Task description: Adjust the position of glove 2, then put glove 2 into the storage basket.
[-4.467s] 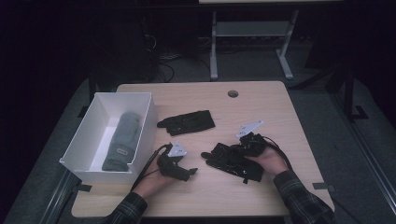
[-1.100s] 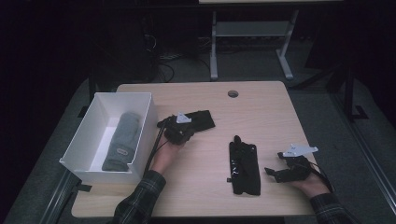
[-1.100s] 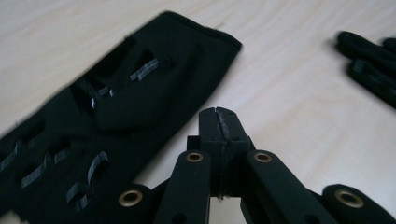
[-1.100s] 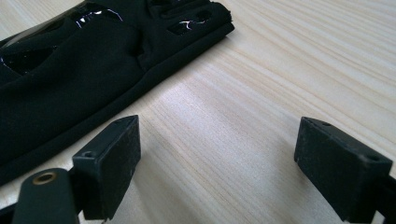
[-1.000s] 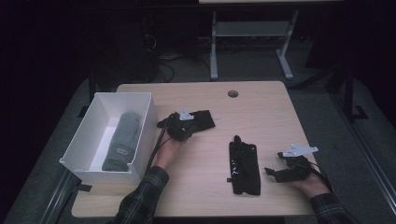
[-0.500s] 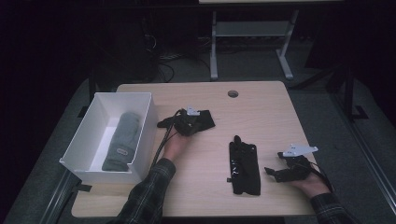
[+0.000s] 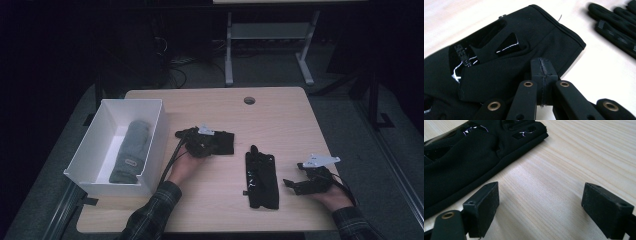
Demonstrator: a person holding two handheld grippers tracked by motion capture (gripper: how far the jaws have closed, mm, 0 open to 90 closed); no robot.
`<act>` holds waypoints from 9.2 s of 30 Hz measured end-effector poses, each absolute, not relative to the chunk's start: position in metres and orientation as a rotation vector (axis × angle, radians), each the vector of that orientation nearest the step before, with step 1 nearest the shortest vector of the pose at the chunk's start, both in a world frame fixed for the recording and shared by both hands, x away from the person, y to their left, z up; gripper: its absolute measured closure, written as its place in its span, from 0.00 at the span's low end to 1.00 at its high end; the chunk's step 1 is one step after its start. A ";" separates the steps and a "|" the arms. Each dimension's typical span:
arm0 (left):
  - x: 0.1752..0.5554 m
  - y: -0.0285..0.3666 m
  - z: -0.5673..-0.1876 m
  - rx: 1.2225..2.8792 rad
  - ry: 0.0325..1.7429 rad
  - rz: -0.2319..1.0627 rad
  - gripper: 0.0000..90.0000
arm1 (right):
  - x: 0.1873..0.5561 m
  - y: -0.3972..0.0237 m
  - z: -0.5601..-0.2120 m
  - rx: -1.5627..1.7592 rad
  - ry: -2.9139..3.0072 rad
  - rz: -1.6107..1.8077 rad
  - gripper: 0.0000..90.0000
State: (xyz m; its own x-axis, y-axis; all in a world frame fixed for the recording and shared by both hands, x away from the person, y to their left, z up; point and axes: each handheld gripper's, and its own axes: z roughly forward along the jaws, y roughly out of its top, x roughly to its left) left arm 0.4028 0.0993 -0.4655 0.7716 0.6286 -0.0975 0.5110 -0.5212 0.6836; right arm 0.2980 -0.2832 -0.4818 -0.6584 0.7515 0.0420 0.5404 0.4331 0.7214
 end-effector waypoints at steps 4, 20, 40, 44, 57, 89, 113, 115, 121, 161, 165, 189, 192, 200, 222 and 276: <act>0.385 0.101 -0.464 2.253 0.814 0.162 1.00 | 0.298 -0.283 -0.482 1.113 2.405 1.051 0.16; 0.310 0.123 -0.455 2.365 0.713 0.086 1.00 | 0.298 -0.283 -0.482 1.112 2.400 1.053 0.16; 0.376 0.108 -0.449 2.309 0.849 0.246 1.00 | 0.299 -0.283 -0.482 1.118 2.393 1.057 0.16; 0.380 0.104 -0.458 2.330 0.834 0.212 1.00 | 0.299 -0.282 -0.482 1.120 2.393 1.057 0.16; 0.360 0.073 -0.457 2.375 0.660 0.113 1.00 | 0.299 -0.282 -0.482 1.121 2.392 1.057 0.16; 0.312 0.129 -0.441 2.340 0.781 0.165 0.67 | 0.299 -0.282 -0.482 1.102 2.403 1.053 0.16; 0.330 0.117 -0.453 2.364 0.820 0.223 0.65 | 0.300 -0.282 -0.482 1.104 2.400 1.053 0.16; 0.329 0.117 -0.454 2.362 0.827 0.223 0.66 | 0.300 -0.282 -0.482 1.104 2.400 1.053 0.16; 0.330 0.115 -0.456 2.362 0.824 0.165 0.86 | 0.299 -0.282 -0.482 1.102 2.401 1.053 0.17; 0.364 0.120 -0.416 2.048 0.875 0.006 0.99 | 0.303 -0.211 -0.471 0.863 2.655 1.124 1.00; 0.367 0.119 -0.410 2.022 0.868 -0.012 0.99 | 0.305 -0.207 -0.471 0.858 2.656 1.131 1.00; 0.364 0.090 -0.409 2.012 0.808 -0.103 0.99 | 0.318 -0.151 -0.471 0.765 2.686 1.182 1.00; 0.363 0.084 -0.413 2.031 0.803 -0.110 0.99 | 0.319 -0.147 -0.471 0.760 2.688 1.189 1.00; 0.360 0.062 -0.427 2.067 0.788 -0.132 0.99 | 0.319 -0.145 -0.472 0.755 2.687 1.192 1.00; 0.338 0.043 -0.448 2.224 0.715 -0.132 1.00 | 0.327 -0.229 -0.461 1.021 2.459 1.178 0.49; 0.370 0.100 -0.462 2.358 0.573 0.060 0.31 | 0.334 -0.226 -0.481 1.056 2.429 1.083 0.24</act>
State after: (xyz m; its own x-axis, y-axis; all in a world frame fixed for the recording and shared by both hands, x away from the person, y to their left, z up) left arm 0.3704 0.1001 -0.4615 0.9011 0.4188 -0.1126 0.3866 -0.6580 0.6462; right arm 0.3341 -0.2260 -0.4814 -0.6940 0.7189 0.0391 0.5096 0.4521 0.7321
